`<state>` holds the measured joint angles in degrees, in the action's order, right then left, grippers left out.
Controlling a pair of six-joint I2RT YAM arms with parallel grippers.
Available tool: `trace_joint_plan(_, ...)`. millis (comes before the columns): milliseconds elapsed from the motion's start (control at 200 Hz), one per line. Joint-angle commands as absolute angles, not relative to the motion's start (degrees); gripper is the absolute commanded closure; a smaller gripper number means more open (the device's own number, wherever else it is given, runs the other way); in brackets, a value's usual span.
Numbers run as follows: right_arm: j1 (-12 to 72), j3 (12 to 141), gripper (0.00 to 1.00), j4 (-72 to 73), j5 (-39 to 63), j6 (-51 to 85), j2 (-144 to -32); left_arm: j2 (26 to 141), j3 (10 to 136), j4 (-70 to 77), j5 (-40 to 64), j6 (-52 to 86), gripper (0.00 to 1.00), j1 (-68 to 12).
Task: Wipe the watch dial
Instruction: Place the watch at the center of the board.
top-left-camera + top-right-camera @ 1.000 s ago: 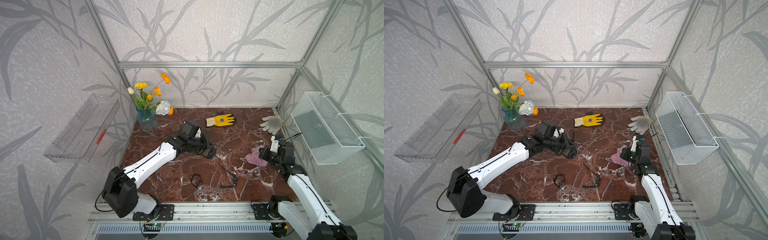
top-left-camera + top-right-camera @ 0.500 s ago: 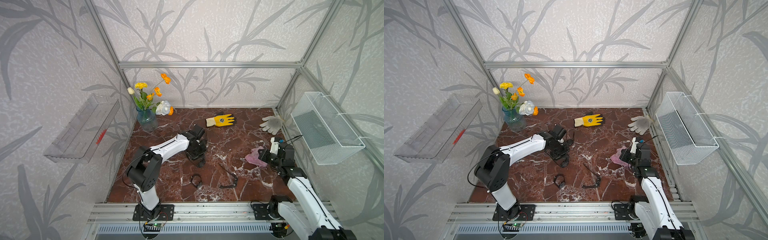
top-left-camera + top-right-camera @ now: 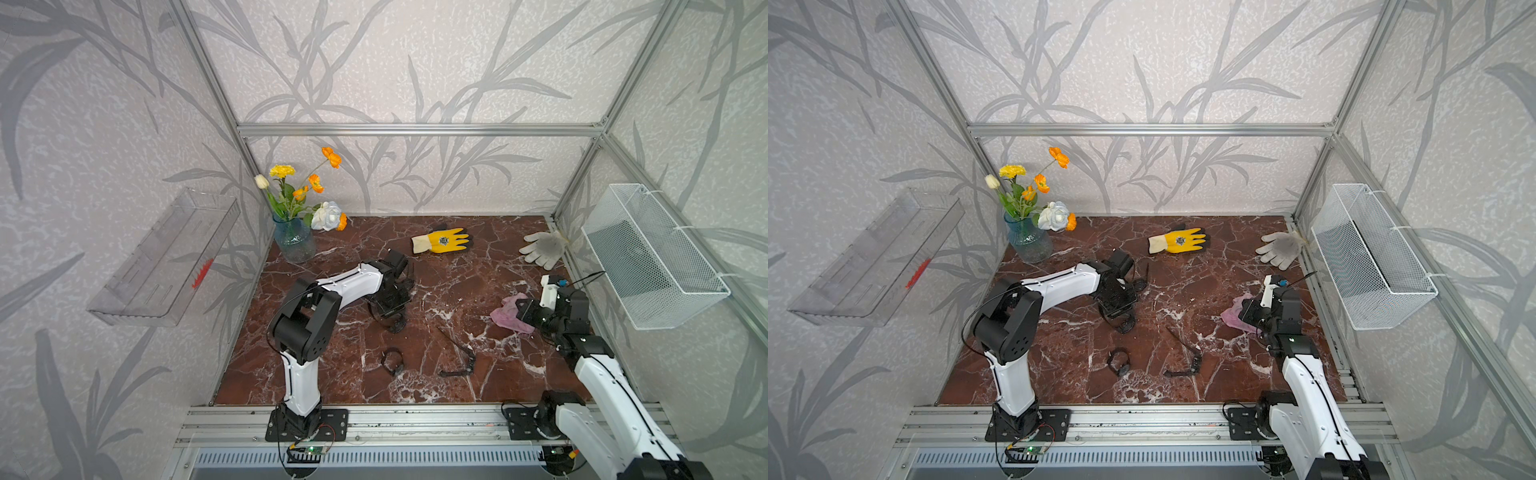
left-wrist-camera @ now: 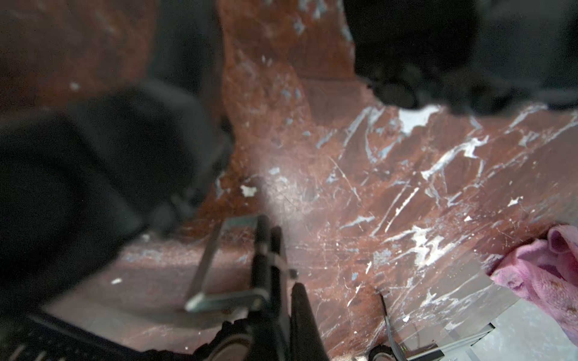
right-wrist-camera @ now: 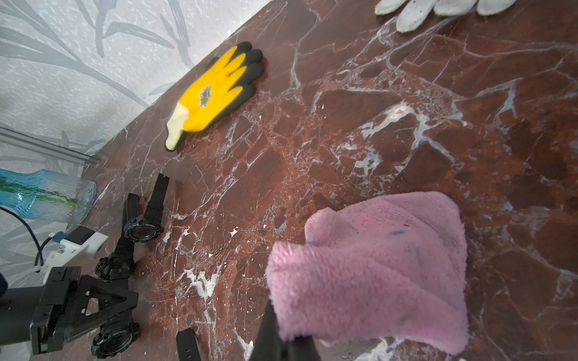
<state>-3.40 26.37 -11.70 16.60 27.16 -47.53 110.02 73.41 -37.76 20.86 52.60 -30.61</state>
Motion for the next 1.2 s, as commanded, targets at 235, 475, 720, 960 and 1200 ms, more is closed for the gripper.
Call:
trace_joint_plan(235, -3.6, 26.1, 1.0, -10.19, 17.31, 27.07, -46.76, 114.78, 78.8, -38.36, 18.83, 52.55, 0.83, -29.86)
trace_joint_plan(475, -3.6, 26.45, 1.0, -10.89, 17.31, 26.87, -46.67, 112.08, 79.79, -39.37, 16.03, 52.78, 0.54, -29.77)
trace_joint_plan(720, -3.6, 26.8, 1.0, -11.38, 17.32, 26.65, -46.76, 103.28, 78.69, -39.9, 11.62, 51.89, 0.47, -30.41)
trace_joint_plan(960, -3.6, 27.42, 1.0, -12.04, 16.62, 25.93, -47.09, 92.58, 73.92, -41.81, 7.35, 52.15, 0.44, -36.77)
trace_joint_plan(1200, -3.6, 27.06, 1.0, -11.41, 17.83, 26.5, -48.25, 92.4, 65.99, -28.31, 12.94, 63.32, 0.42, -47.04)
